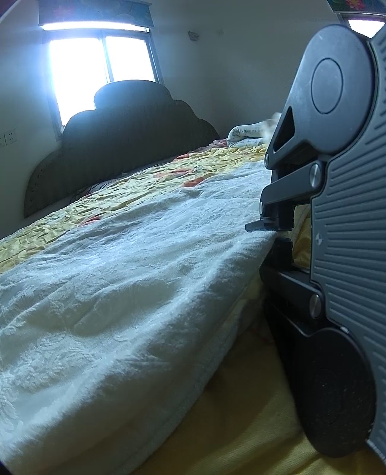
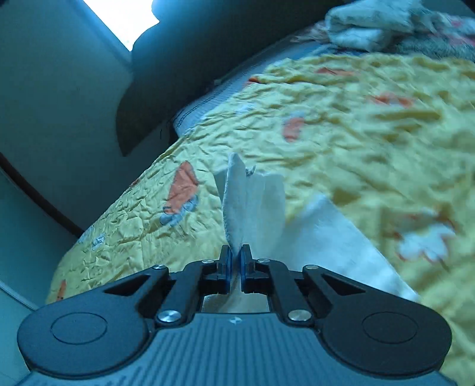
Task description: Fold towel
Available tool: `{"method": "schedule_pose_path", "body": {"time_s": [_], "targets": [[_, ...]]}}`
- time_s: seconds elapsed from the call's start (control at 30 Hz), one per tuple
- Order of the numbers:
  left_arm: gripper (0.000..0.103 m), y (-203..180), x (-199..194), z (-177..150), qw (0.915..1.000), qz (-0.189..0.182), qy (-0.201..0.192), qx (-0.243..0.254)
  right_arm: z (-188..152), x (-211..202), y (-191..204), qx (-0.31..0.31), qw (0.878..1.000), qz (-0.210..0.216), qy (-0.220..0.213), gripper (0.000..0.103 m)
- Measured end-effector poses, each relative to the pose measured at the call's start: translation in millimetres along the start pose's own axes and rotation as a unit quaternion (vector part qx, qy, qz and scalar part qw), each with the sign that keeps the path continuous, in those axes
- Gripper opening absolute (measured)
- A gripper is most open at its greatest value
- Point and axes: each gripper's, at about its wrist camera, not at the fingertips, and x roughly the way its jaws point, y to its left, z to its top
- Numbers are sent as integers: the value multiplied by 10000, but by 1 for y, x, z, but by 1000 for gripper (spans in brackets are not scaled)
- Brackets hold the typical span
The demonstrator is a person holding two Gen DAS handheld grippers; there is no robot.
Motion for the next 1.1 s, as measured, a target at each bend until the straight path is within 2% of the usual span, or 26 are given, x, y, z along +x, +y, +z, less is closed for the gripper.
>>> {"method": "schedule_pose_path", "body": {"time_s": [0.07,0.17,0.3,0.37,0.43,0.47,0.53,0.57,0.63,0.7,0.77,0.8,0.83,0.87,0.93,1.03,1.07,1.1], "targets": [[16,0,-1,1,10000,15,-7,16,-9,2,-25,336,9993,-92,105,9],[16,-1,0,3,10000,77,30,-9,-17,8,-58,1250,9913,392,133,13],[17,-3,0,2,9999,137,21,-93,-22,15,-82,2196,9696,1080,34,26],[17,-4,-1,1,9998,166,-7,-76,-23,15,-90,2432,9638,1089,-95,30],[18,-4,-1,0,9998,175,-13,-87,-24,13,-102,2695,9577,984,-236,41],[18,-4,-1,1,9998,175,-11,-92,-26,12,-108,2893,9506,1082,-310,43],[18,-4,-1,0,9998,178,-11,-93,-29,14,-118,3201,9356,1470,-227,50],[17,-4,-1,0,9998,189,-13,-89,-29,15,-117,3192,9328,1670,-120,52],[17,-6,-1,0,9997,218,-19,-70,-31,17,-111,3021,9327,1966,139,58],[18,-7,-1,0,9997,241,-22,-63,-31,14,-106,2841,9430,1733,86,58],[18,-8,-1,-1,9997,252,-27,-75,-30,10,-114,2869,9471,1426,-213,56],[18,-9,-1,-1,9996,252,-28,-77,-30,10,-124,2989,9457,1255,-234,46],[18,-9,-1,-1,9997,238,-29,-72,-27,13,-127,2979,9476,1141,-146,19],[18,-9,-1,-2,9997,223,-28,-69,-22,15,-125,2800,9554,943,-12,8],[18,-9,-1,-2,9998,208,-29,-40,-16,14,-113,2251,9722,637,11,5],[16,-8,0,-1,9998,191,5,-47,0,-10,-90,1774,9779,1024,-421,5],[16,-7,-1,0,9998,173,23,-67,1,-17,-86,1579,9807,1032,-509,5],[16,-6,-1,1,9998,140,39,-96,-1,-14,-90,1461,9845,871,-418,5]]}}
